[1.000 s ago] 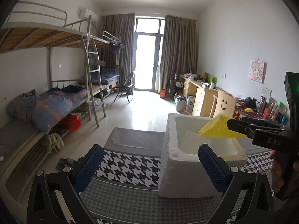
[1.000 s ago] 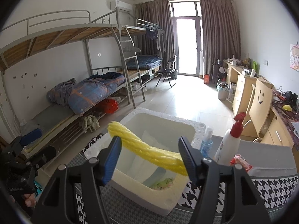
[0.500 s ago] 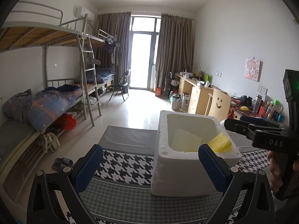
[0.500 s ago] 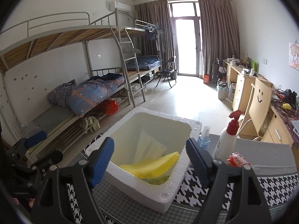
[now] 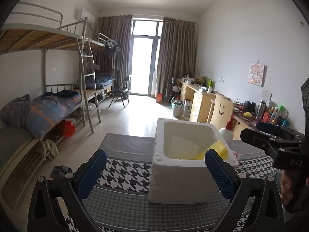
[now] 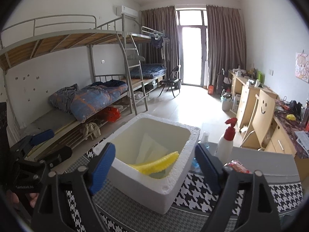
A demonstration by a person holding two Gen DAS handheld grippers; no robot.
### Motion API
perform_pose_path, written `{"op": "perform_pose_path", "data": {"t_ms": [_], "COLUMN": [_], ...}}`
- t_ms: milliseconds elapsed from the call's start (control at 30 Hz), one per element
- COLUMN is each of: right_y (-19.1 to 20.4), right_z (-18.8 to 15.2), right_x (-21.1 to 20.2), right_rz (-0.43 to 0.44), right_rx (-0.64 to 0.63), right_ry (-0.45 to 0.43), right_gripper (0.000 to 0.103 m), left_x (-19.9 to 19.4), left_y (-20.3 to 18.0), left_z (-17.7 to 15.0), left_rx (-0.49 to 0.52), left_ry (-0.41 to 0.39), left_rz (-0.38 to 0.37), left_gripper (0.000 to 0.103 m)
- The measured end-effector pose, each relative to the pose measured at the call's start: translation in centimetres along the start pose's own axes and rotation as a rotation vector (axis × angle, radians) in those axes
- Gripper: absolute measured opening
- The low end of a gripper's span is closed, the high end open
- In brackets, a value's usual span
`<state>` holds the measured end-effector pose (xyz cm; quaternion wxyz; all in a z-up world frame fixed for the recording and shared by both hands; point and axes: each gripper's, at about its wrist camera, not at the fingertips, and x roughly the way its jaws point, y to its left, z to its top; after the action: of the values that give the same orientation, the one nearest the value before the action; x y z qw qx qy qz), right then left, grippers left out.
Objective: Organize soft objects
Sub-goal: 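Move both open tools away from the foam box back over the table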
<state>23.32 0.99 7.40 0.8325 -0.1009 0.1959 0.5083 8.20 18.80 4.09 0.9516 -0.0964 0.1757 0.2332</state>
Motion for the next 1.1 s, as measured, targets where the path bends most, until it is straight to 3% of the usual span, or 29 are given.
{"op": "perform_pose_path", "data": {"t_ms": [100, 1100], "right_y": [-0.1, -2.0], "right_z": [-0.1, -2.6], "right_x": [-0.8, -7.1], "right_rz": [-0.002, -0.023], "right_rx": [0.004, 0.045], "right_ry": [-0.024, -0.104], "right_gripper": [0.097, 0.097], "left_x": [-0.6, -3.8], "left_y": [-0.4, -4.5], "left_z": [0.1, -0.1], "left_rx": [0.005, 0.057], "left_ry": [-0.012, -0.059], "left_rz": [-0.004, -0.071], "left_gripper": [0.102, 0.102]}}
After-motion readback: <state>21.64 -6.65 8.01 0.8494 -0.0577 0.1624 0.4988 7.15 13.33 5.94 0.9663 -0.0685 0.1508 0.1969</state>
